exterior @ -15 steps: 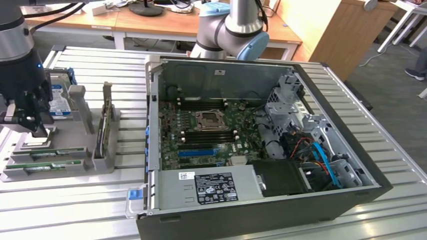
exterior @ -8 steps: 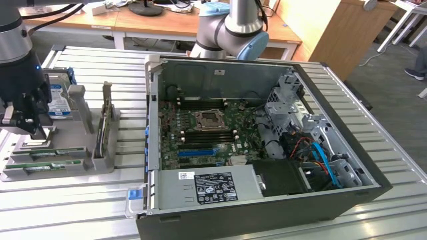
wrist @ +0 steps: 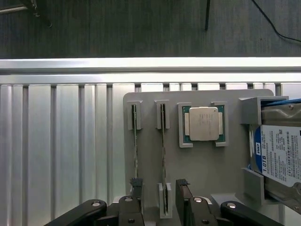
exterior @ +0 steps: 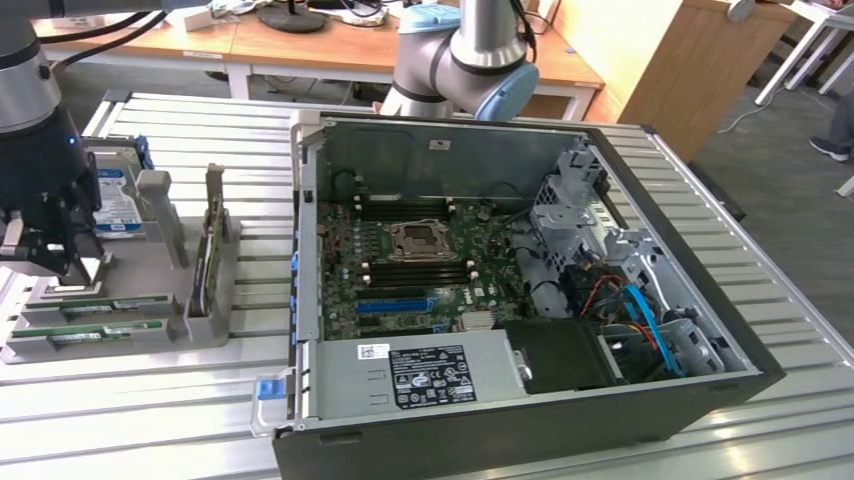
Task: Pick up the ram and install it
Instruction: 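Pick up the ram and move it above insertion slot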
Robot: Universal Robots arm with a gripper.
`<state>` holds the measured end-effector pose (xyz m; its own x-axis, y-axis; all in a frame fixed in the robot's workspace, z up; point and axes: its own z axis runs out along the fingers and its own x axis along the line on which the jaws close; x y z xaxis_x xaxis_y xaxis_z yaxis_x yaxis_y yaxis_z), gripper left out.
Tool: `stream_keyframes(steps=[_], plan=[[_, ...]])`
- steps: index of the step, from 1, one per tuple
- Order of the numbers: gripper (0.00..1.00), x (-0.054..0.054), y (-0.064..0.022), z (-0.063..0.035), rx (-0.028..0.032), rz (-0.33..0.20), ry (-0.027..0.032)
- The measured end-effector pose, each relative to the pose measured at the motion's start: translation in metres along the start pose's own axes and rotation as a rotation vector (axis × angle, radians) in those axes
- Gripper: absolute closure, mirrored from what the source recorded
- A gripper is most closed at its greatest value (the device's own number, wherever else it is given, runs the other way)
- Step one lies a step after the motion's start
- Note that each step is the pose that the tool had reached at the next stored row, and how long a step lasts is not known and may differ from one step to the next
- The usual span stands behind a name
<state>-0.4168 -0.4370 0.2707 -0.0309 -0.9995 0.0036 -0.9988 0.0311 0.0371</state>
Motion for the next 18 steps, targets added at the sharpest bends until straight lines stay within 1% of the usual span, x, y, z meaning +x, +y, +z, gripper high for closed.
stream_keyframes(steps=[10, 18], plan=[[0.59, 0.0072, 0.0003, 0.0001, -0.0001, 0.0, 0.0], [0.59, 0.0098, 0.0005, 0.0003, -0.0001, 0.0, 0.0]])
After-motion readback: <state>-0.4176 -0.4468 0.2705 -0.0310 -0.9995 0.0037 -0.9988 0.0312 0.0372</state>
